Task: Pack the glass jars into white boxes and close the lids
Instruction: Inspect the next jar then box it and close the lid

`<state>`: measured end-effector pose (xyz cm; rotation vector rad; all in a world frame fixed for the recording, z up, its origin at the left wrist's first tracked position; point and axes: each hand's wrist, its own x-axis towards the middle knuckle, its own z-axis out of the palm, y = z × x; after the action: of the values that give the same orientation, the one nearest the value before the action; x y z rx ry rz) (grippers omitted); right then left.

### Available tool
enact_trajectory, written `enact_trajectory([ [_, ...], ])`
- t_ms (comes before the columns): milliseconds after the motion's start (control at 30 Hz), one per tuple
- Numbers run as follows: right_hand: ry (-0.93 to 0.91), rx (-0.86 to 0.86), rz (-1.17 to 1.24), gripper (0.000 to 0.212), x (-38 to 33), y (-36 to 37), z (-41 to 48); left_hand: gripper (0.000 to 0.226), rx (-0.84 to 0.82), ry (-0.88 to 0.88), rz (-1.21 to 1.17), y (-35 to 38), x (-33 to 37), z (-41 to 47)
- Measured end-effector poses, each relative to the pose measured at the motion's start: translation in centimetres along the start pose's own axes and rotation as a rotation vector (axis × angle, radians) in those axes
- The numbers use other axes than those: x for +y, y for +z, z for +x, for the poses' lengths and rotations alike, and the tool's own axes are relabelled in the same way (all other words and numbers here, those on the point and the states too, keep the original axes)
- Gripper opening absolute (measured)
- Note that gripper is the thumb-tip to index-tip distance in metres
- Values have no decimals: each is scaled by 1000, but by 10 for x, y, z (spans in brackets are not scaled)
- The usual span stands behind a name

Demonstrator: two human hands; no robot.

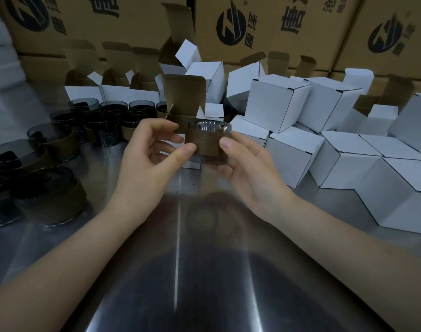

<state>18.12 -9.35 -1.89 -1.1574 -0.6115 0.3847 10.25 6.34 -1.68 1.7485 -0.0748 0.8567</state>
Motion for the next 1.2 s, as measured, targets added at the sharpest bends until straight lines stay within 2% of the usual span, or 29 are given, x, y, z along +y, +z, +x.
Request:
enact_trajectory([
  [167,17,89,-12,44,2,2,3,23,-36,91,88,0,2,-1],
  [300,8,122,15,47,5,3,3,26,-84,77,86,-1,3,-4],
  [533,52,95,8,76,6,0,1,85,-273,63,306,4,0,-7],
  [633,72,44,25,69,6,3,0,95,-298,133,348,4,-3,-6],
  [767,115,-4,72,53,4,9,-4,92,-303,170,349,4,-3,-7],
  [1033,224,9,64,69,-2,10,-5,84,-297,109,292,4,-1,-7],
  [1200,299,-26,-24,73,-4,6,-3,82,-272,38,216,5,1,-6],
])
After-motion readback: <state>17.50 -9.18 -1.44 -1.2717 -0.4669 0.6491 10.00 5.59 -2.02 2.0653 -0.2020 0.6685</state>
